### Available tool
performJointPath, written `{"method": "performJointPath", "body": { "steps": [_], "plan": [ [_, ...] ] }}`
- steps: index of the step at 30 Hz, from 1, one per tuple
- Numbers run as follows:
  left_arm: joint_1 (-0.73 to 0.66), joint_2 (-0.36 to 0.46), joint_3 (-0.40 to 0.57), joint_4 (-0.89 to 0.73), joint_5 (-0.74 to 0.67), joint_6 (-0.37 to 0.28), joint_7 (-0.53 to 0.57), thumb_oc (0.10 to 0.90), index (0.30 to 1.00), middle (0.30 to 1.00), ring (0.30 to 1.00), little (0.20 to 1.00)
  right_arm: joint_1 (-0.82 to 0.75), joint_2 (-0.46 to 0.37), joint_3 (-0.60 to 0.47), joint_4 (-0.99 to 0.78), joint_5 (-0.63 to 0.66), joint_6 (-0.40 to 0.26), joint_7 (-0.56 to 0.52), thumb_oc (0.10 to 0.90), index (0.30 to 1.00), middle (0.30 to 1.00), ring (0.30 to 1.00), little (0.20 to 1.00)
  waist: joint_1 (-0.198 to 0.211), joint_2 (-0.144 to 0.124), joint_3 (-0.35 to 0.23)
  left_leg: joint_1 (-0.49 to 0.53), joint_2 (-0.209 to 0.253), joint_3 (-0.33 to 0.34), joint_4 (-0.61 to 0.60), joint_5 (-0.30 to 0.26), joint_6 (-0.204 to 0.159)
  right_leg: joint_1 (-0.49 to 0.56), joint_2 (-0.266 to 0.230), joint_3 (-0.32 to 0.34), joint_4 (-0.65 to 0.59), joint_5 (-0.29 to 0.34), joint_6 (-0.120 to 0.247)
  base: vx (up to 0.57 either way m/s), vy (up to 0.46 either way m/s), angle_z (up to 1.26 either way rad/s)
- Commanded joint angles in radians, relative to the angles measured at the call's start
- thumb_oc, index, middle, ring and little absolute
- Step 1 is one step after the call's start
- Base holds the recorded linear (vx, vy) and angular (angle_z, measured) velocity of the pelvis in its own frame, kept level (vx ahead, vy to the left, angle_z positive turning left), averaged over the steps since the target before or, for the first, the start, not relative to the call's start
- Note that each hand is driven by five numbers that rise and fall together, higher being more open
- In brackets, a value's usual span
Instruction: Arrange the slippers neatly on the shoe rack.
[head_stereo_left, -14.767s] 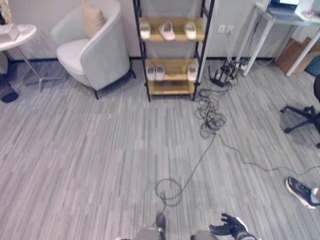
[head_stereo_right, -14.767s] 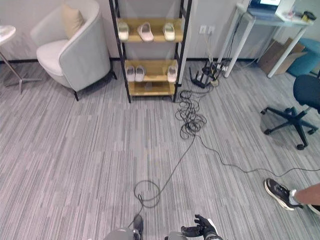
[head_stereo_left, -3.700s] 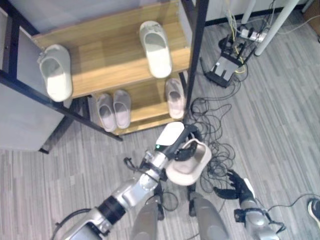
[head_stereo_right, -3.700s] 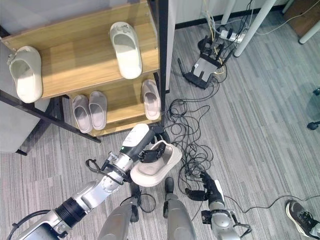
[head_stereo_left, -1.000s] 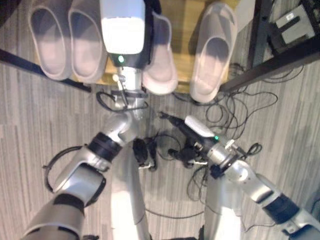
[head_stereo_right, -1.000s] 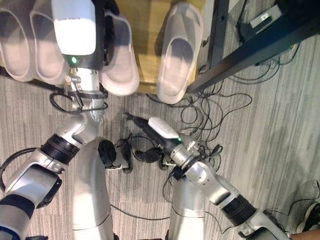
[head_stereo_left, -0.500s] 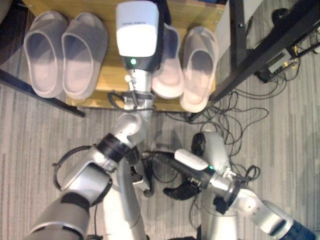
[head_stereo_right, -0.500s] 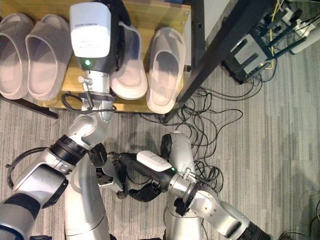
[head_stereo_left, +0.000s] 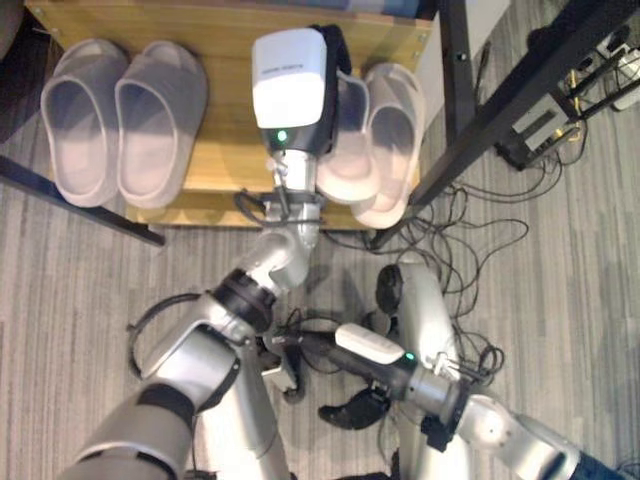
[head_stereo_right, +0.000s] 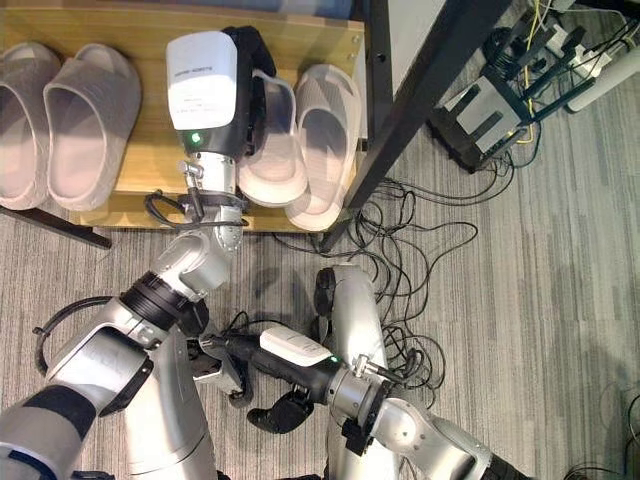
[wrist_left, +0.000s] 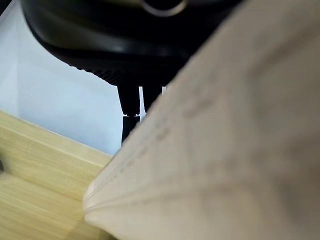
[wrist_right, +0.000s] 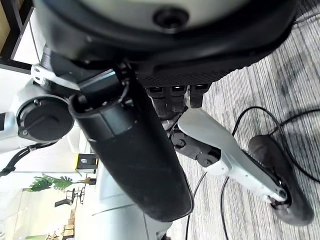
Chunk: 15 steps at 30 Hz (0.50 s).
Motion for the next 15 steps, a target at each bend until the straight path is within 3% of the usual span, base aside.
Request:
{"method": "performJointPath", "body": {
  "steps": [1,6,8,15],
  "plan": [
    [-0.091,-0.02,-0.046,-0.009,-0.072,-0.112,0.088,0.4,0.3,0.3,0.3,0.3,0.05,-0.002,0.014,-0.05,0.047,-0.062,-0.037,0.8,0.9,0.9,0.9,0.9,0.015,-0.043,-0.023,0.014,-0.06,-0.149,0.035,-0.019,-0.04,0.006,0.028,0.109,0.006,0.024,-0.048,0.0,0.0,0.0],
    [-0.099,0.016,-0.058,-0.001,-0.095,-0.127,0.103,0.4,0.3,0.3,0.3,0.3,0.053,-0.015,0.011,-0.044,0.021,-0.08,-0.066,0.8,0.9,0.9,0.9,0.9,0.012,-0.052,-0.023,0.014,-0.061,-0.158,0.047,-0.023,-0.038,0.006,0.03,0.107,0.008,0.025,-0.044,0.0,0.005,-0.03],
    [-0.099,0.019,-0.057,-0.001,-0.116,-0.136,0.085,0.8,0.9,0.9,0.9,0.9,0.061,-0.011,0.007,-0.04,0.017,-0.08,-0.074,0.8,0.9,0.9,0.9,0.9,0.014,-0.051,-0.023,0.014,-0.06,-0.159,0.047,-0.024,-0.037,0.006,0.03,0.106,0.009,0.025,-0.042,0.0,0.003,-0.02],
    [-0.102,0.025,-0.072,0.0,-0.151,-0.17,0.054,0.8,0.9,0.9,0.9,0.9,0.058,0.004,0.025,-0.018,0.012,-0.078,-0.079,0.8,0.9,0.9,0.9,0.9,0.02,-0.044,-0.023,0.014,-0.061,-0.16,0.062,-0.028,-0.037,0.006,0.028,0.107,0.023,0.023,-0.043,0.0,0.0,0.0]
  ]
}}
